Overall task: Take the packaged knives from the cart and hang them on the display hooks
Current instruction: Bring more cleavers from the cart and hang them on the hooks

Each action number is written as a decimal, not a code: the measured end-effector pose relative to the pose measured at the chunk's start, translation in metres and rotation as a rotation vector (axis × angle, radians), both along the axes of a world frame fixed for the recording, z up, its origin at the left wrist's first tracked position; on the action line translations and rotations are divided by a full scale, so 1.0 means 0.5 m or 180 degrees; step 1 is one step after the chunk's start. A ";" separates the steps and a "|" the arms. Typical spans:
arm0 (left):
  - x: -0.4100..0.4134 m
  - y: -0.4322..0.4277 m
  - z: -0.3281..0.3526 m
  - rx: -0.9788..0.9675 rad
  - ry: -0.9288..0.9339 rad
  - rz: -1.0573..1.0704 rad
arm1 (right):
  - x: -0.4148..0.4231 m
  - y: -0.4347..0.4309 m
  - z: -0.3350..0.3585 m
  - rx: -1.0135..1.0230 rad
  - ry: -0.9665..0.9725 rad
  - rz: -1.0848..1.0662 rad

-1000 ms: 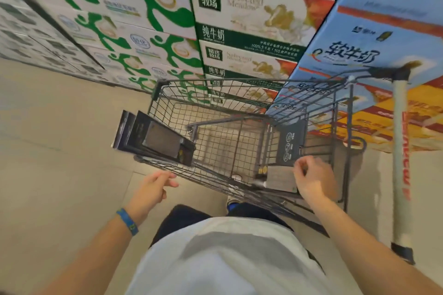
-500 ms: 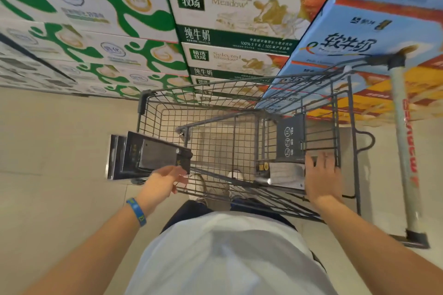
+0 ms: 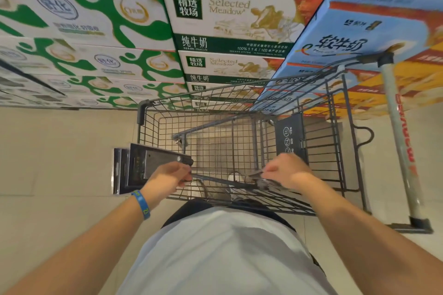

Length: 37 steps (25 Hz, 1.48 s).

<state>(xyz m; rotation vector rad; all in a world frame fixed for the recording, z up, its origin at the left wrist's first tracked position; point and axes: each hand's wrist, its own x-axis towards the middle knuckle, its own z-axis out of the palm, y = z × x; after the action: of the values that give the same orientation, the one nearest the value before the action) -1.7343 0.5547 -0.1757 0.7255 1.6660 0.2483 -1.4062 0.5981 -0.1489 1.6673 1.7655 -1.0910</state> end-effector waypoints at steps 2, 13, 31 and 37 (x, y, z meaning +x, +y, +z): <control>0.017 0.015 0.003 0.0129 -0.0112 -0.0352 | -0.093 0.013 0.009 -0.0029 0.0218 0.0536; 0.059 0.064 0.060 0.0950 0.0088 -0.0213 | -0.259 0.122 0.092 0.1658 0.1503 -0.0489; -0.095 -0.012 0.034 0.1207 0.0986 0.0924 | -0.206 0.056 -0.045 0.0503 0.2132 -0.1285; -0.078 0.020 0.013 0.0336 0.2456 -0.0141 | -0.150 0.011 -0.062 0.0536 0.1869 -0.1749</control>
<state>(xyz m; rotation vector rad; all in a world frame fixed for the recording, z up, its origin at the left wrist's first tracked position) -1.7735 0.5647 -0.1692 1.0140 2.3713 0.0142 -1.4811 0.6038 -0.1798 2.1691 1.8036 -1.8744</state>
